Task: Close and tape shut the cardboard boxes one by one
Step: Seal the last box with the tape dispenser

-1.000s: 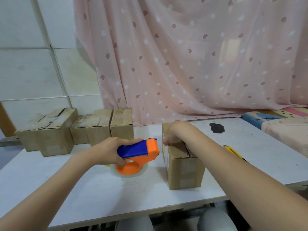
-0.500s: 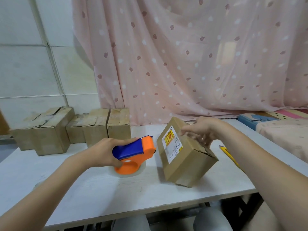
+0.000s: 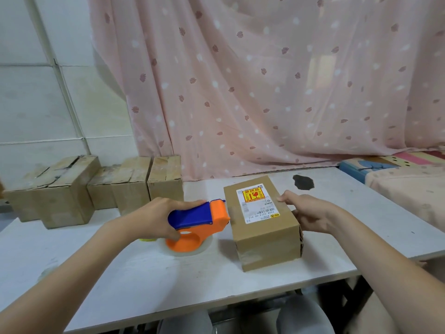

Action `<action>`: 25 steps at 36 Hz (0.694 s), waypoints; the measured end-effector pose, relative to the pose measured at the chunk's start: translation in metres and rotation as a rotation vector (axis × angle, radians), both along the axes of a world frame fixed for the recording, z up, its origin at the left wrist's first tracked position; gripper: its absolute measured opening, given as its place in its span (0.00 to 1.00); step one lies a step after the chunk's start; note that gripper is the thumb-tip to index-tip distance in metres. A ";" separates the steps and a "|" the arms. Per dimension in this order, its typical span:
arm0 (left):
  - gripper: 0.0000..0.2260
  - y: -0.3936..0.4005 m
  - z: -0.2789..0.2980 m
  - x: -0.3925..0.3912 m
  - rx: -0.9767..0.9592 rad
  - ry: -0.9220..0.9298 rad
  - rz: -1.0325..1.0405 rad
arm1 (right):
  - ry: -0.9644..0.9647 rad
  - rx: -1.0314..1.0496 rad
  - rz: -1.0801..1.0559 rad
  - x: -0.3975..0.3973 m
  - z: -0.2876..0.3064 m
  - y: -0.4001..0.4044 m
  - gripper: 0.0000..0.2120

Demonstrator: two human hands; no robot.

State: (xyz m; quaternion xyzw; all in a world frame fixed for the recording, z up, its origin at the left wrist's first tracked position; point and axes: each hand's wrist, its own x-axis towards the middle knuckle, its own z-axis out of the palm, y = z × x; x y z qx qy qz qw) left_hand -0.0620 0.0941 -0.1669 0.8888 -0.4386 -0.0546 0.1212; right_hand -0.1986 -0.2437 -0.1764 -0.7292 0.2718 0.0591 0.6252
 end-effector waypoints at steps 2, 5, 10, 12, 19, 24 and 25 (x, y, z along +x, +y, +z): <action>0.40 -0.004 0.002 0.001 0.013 -0.010 -0.006 | 0.000 0.004 -0.004 0.000 -0.004 0.002 0.18; 0.39 -0.008 0.002 0.003 0.021 -0.005 -0.002 | -0.003 -0.023 -0.005 0.002 -0.008 0.005 0.19; 0.39 -0.012 0.003 0.002 0.010 0.011 -0.012 | -0.119 -0.455 -0.053 0.003 -0.004 0.019 0.25; 0.39 -0.014 0.004 0.000 0.016 0.012 -0.020 | -0.250 -0.892 0.021 0.002 0.003 0.034 0.21; 0.40 -0.021 0.005 0.000 0.058 0.019 -0.011 | -0.177 -1.202 0.467 0.007 -0.011 0.082 0.19; 0.41 -0.011 0.003 0.002 0.027 0.027 -0.005 | -0.180 -1.230 0.435 0.006 -0.020 0.078 0.29; 0.41 -0.009 0.003 0.003 0.024 0.022 -0.006 | -0.186 -1.236 0.436 0.006 -0.021 0.078 0.28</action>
